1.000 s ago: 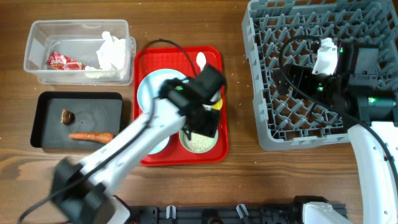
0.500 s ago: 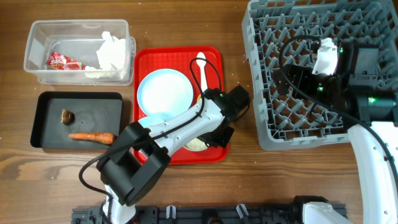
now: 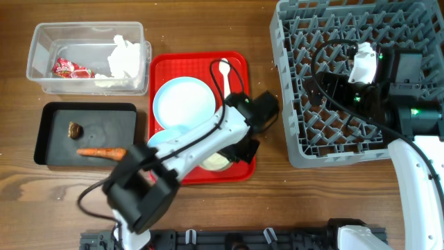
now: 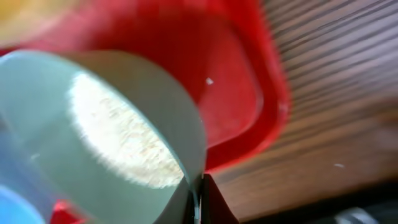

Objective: Sort waste into correct bins and load items into the dishwasher rack

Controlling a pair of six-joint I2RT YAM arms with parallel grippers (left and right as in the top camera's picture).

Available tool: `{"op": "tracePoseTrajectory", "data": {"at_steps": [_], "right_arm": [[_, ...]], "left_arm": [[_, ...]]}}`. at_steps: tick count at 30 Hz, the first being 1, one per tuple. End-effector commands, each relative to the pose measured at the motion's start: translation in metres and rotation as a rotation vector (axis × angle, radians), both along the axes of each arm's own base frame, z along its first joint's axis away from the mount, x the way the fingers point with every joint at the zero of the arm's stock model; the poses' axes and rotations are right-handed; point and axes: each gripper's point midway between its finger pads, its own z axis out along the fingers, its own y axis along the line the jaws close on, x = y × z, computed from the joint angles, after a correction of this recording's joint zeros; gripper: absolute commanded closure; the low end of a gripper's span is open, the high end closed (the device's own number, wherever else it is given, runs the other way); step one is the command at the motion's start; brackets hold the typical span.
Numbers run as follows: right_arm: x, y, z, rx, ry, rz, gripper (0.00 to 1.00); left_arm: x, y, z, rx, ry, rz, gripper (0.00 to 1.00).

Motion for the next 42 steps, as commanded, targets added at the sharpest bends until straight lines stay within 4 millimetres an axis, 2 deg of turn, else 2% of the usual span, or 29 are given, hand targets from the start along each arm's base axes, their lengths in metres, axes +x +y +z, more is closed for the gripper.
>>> {"op": "tracePoseTrajectory", "data": {"at_steps": [1,4,6,10,14,16,17,20,24,28,33,36,42], "right_arm": [[0.002,-0.001,0.001,-0.015,-0.007,0.004,0.0],[0.002,-0.001,0.002,-0.015,-0.007,0.004,0.0],[0.002,-0.001,0.001,-0.015,-0.007,0.004,0.0],[0.002,-0.001,0.001,-0.015,-0.006,0.004,0.0],[0.002,-0.001,0.001,-0.016,-0.007,0.004,0.0],[0.002,-0.001,0.001,-0.016,-0.007,0.004,0.0],[0.002,-0.001,0.001,-0.015,-0.007,0.004,0.0],[0.002,-0.001,0.001,-0.014,-0.006,0.004,0.0],[0.0,-0.001,0.0,-0.014,0.006,0.003,0.0],[0.0,-0.001,0.0,-0.014,0.007,0.004,0.0],[0.0,-0.001,-0.001,-0.015,0.007,0.005,0.0],[-0.001,-0.001,-0.001,-0.015,0.008,0.005,0.0],[0.0,-0.001,-0.001,-0.015,0.007,0.004,0.0]], "left_arm": [[0.024,-0.002,0.064,-0.152,-0.14,0.075,0.96],[0.037,0.014,0.086,-0.196,-0.189,0.131,0.96],[0.042,0.023,0.093,-0.206,-0.206,0.161,0.96],[0.061,0.056,0.118,-0.246,-0.263,0.271,0.96],[0.076,0.124,0.149,-0.307,-0.304,0.454,0.96],[0.078,0.146,0.156,-0.337,-0.299,0.491,0.96],[0.081,0.164,0.157,-0.345,-0.299,0.536,0.96],[0.091,0.199,0.158,-0.384,-0.303,0.605,0.96],[0.105,0.241,0.156,-0.527,-0.295,0.658,0.96],[0.114,0.284,0.132,-0.695,-0.255,0.732,0.96],[0.121,0.304,0.115,-0.947,-0.211,0.765,0.96],[0.118,0.314,0.108,-1.02,-0.191,0.797,0.96],[0.114,0.337,0.113,-1.128,-0.234,0.854,0.96]]}}
